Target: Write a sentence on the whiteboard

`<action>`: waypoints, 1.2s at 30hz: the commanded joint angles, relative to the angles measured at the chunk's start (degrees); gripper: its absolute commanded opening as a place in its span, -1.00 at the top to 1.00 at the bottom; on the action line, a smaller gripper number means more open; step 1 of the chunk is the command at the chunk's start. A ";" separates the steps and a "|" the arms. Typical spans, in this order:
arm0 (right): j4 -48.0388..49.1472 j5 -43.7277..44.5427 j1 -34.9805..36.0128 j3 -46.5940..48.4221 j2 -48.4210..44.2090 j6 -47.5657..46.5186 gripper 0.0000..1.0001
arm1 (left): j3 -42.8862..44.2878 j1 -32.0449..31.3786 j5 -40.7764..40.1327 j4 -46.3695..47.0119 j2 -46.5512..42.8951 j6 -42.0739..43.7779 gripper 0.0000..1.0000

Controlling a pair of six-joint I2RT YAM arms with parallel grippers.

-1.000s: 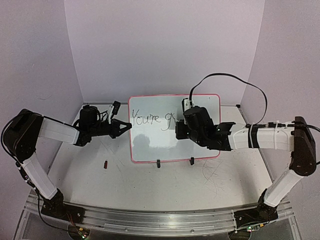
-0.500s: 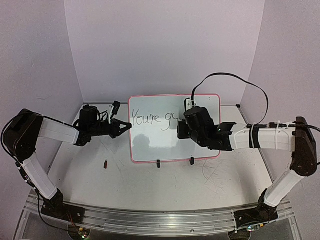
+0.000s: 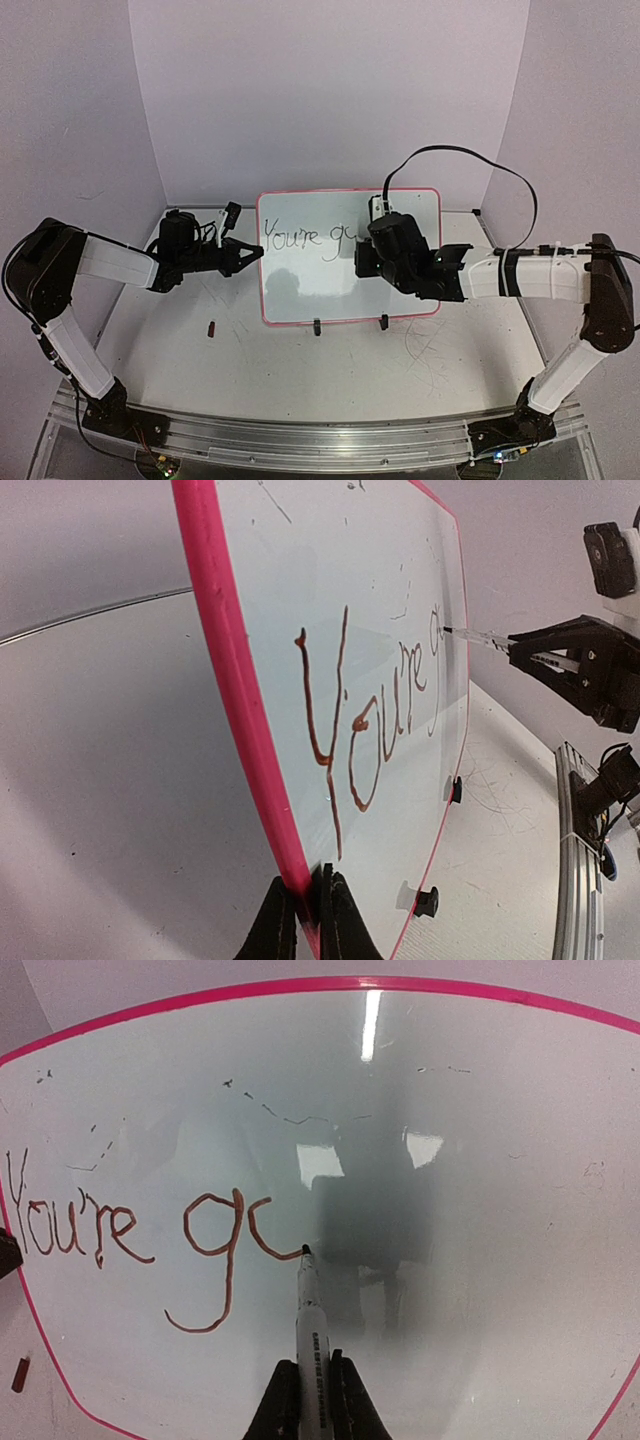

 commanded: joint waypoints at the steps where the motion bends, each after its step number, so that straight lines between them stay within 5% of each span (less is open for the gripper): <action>1: 1.52 2.07 -0.66 2.98 0.60 -0.99 1.00 | 0.95 -1.76 -3.51 -3.00 0.98 4.93 1.00; 28: 2.37 -2.12 -0.88 6.33 4.63 -2.32 1.00 | 0.83 -1.76 -3.76 -3.07 0.60 5.04 1.00; 36: 3.00 -3.31 -0.76 2.34 -2.07 -1.98 1.00 | 0.98 -1.77 -3.78 -3.16 0.98 5.10 1.00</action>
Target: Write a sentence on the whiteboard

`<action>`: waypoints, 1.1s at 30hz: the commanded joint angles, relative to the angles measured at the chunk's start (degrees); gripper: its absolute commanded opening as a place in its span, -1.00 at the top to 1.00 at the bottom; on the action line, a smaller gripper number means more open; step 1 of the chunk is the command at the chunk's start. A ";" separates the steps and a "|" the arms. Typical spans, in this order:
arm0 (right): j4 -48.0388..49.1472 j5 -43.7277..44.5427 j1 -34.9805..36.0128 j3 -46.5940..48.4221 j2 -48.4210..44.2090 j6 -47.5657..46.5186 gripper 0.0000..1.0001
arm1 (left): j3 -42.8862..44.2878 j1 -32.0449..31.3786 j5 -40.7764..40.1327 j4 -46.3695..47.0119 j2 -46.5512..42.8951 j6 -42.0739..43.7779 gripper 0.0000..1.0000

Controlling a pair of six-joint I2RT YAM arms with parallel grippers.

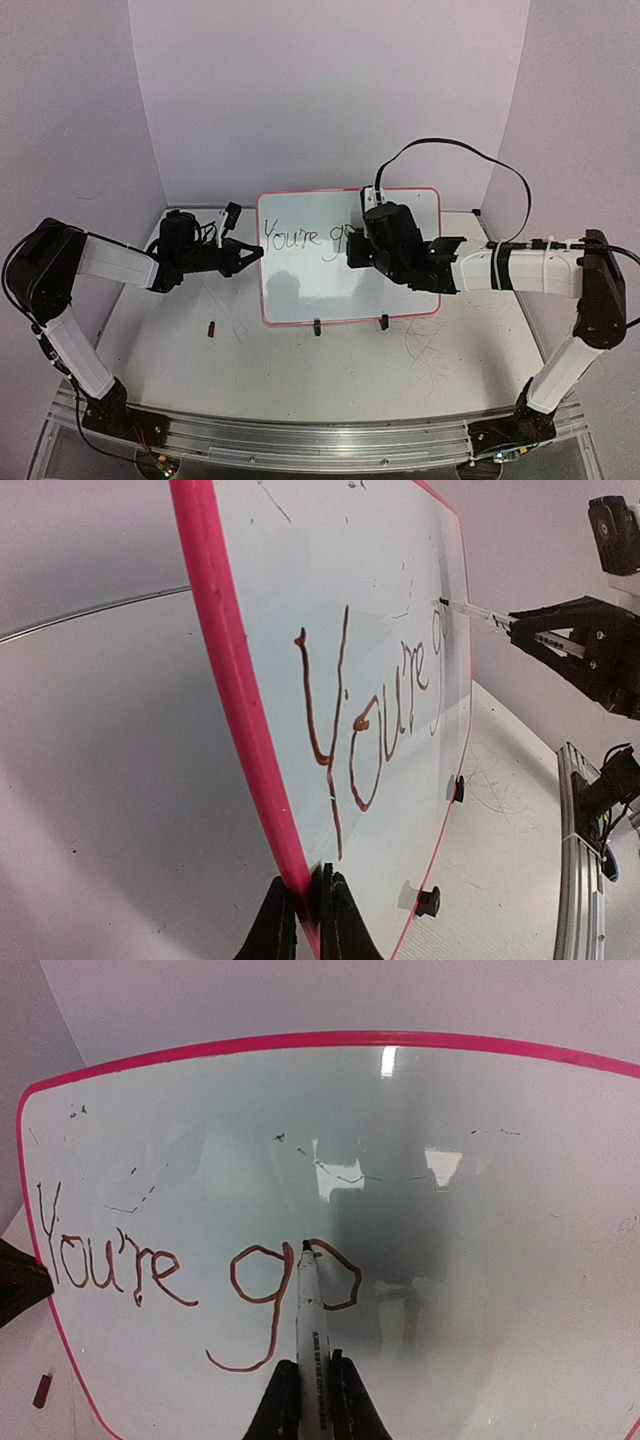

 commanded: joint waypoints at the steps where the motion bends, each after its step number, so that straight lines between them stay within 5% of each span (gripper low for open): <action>1: 1.44 -0.63 -0.22 -2.74 -6.09 -0.19 1.00 | 1.01 -1.66 -3.28 -2.83 1.05 5.09 1.00; 33: 1.17 1.78 -3.79 0.86 -2.90 -3.51 1.00 | 1.21 -1.65 -3.27 -2.92 1.48 5.18 1.00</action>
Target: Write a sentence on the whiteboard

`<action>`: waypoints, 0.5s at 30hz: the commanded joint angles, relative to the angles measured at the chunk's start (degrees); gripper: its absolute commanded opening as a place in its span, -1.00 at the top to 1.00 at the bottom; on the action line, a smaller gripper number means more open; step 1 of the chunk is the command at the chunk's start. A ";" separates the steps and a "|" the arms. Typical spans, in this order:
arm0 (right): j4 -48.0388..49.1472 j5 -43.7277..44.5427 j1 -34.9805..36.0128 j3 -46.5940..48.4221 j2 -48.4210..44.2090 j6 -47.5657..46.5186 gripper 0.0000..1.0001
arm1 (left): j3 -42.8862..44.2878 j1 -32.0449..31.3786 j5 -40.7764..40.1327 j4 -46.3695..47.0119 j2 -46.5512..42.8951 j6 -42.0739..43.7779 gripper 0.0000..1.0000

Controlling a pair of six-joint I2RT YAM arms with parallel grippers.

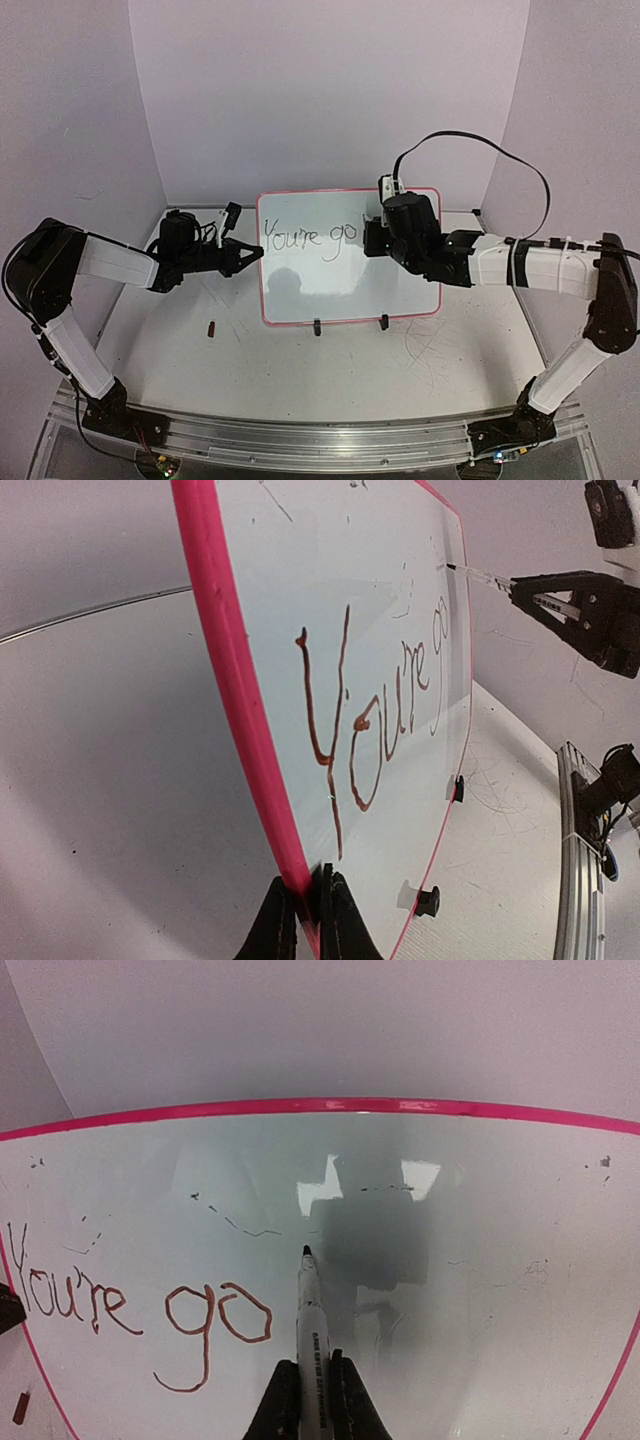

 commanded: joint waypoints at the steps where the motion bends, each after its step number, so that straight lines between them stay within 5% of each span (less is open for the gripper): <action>1: 1.56 0.94 -0.43 2.48 1.40 -0.38 1.00 | 1.19 -1.65 -3.28 -2.92 1.46 5.11 1.00; 15: 1.49 -0.47 -0.44 0.43 1.07 1.07 1.00 | 1.21 -1.65 -3.28 -3.00 1.31 5.20 1.00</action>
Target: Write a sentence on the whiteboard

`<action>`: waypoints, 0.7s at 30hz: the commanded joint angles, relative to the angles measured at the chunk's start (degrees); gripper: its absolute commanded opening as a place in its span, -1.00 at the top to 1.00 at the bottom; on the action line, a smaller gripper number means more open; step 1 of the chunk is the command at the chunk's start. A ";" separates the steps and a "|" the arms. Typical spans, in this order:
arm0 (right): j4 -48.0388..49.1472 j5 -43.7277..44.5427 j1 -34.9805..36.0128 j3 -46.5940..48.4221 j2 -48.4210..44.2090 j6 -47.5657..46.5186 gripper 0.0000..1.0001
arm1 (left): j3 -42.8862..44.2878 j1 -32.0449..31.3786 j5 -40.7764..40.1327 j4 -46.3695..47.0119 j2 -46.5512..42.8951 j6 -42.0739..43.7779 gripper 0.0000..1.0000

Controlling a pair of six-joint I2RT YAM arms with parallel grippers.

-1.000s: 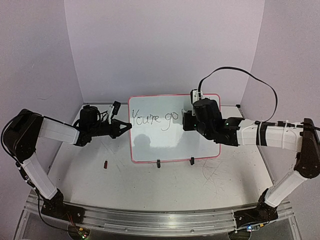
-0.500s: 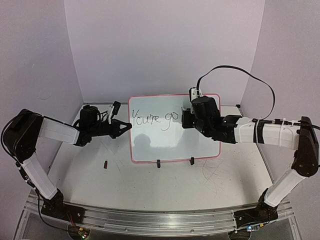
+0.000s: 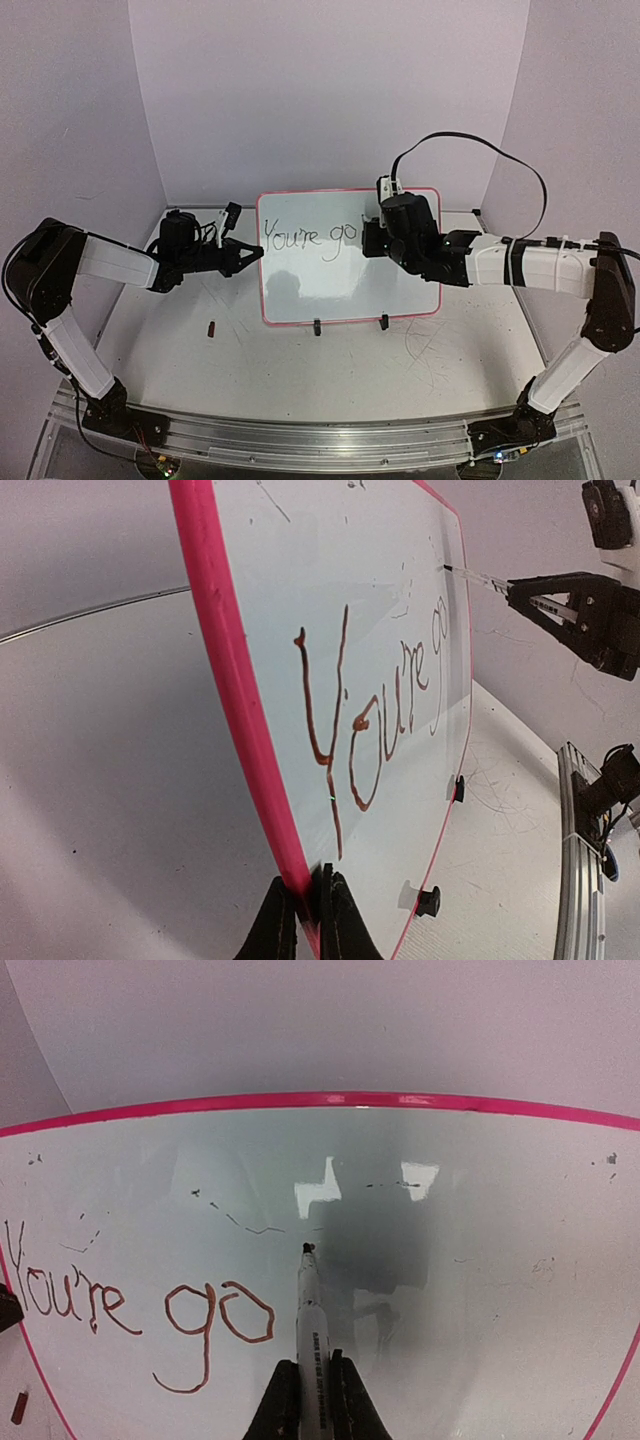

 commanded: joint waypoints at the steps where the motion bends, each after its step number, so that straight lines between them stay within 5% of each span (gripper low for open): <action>1: 1.33 -0.45 -0.21 -0.24 0.13 1.11 1.00 | 1.19 -1.63 -3.25 -3.00 1.35 5.22 1.00; 21: 0.08 -1.72 0.91 -3.74 -1.34 4.01 1.00 | 1.18 -1.64 -3.26 -3.02 1.25 5.21 1.00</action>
